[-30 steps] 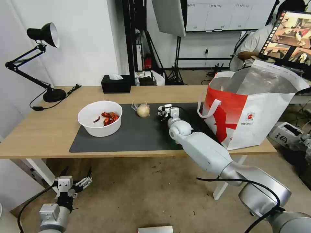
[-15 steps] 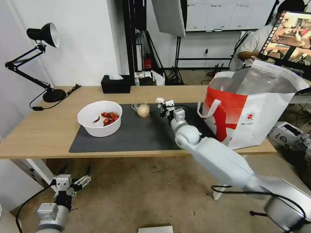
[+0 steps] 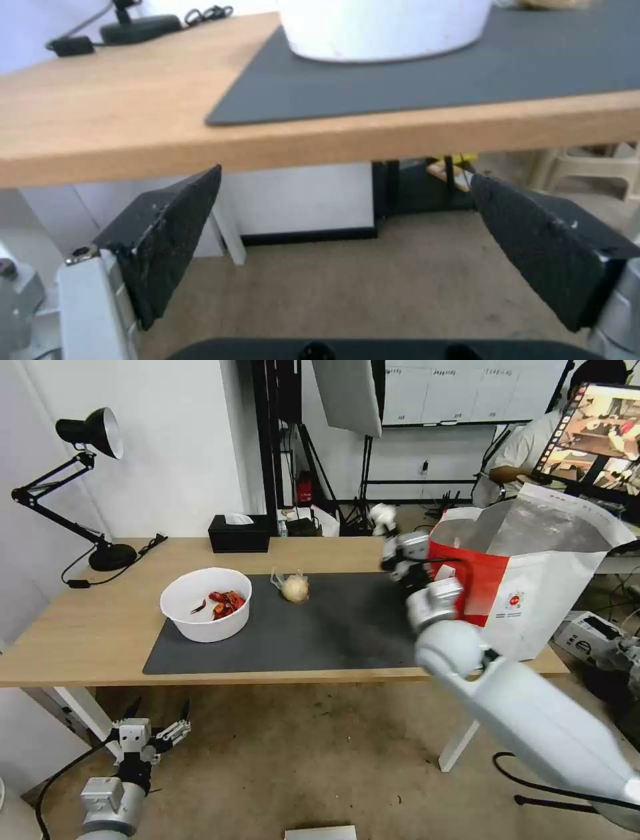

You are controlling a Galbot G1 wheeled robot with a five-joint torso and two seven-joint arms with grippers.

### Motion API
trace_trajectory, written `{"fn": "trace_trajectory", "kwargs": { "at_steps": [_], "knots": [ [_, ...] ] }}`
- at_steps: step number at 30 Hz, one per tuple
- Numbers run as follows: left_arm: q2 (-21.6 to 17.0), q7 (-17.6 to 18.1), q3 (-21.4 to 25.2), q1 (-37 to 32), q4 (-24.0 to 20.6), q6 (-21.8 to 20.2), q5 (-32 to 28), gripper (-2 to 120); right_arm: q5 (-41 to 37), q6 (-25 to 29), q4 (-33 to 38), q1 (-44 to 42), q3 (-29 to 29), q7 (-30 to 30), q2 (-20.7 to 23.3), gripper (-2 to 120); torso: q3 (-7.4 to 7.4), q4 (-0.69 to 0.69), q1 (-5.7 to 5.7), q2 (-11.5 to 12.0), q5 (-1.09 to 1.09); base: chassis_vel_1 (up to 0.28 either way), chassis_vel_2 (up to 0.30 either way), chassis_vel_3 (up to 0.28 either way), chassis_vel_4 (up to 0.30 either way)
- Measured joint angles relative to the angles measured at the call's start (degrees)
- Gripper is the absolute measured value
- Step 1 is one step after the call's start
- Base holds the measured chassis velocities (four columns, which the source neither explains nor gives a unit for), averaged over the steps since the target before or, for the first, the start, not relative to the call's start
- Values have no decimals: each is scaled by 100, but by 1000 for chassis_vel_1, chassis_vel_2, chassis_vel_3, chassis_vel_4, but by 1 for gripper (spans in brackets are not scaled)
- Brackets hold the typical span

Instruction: Pick up the trash from the table and place it into the takeout bag.

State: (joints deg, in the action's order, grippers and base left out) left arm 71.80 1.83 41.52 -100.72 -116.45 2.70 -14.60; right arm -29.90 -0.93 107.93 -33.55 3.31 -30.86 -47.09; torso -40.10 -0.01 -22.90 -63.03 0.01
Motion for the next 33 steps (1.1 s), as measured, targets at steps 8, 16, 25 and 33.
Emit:
{"fn": "trace_trajectory", "kwargs": {
  "at_steps": [8,16,25,33],
  "knots": [
    [-219,2,-187,129,-53,-151,-46,100,-1228,-844,-64,350,-366,-699,697,0,-1,0,-1,0,0,0,0,0,0],
    [-162,20,-354,207,-168,-231,34,100,-1430,-1030,-214,474,-307,-706,810,17,-1,2,-2,1,0,0,0,0,0],
    [-87,27,-361,125,-235,-257,106,100,-1426,-1043,-186,381,-351,-660,811,45,-1,2,-1,1,-1,0,0,0,0],
    [-60,29,-366,117,-220,-238,131,100,-1472,-1054,-90,243,-414,-618,824,74,-1,2,-2,1,-1,0,0,0,0]
  ]
}}
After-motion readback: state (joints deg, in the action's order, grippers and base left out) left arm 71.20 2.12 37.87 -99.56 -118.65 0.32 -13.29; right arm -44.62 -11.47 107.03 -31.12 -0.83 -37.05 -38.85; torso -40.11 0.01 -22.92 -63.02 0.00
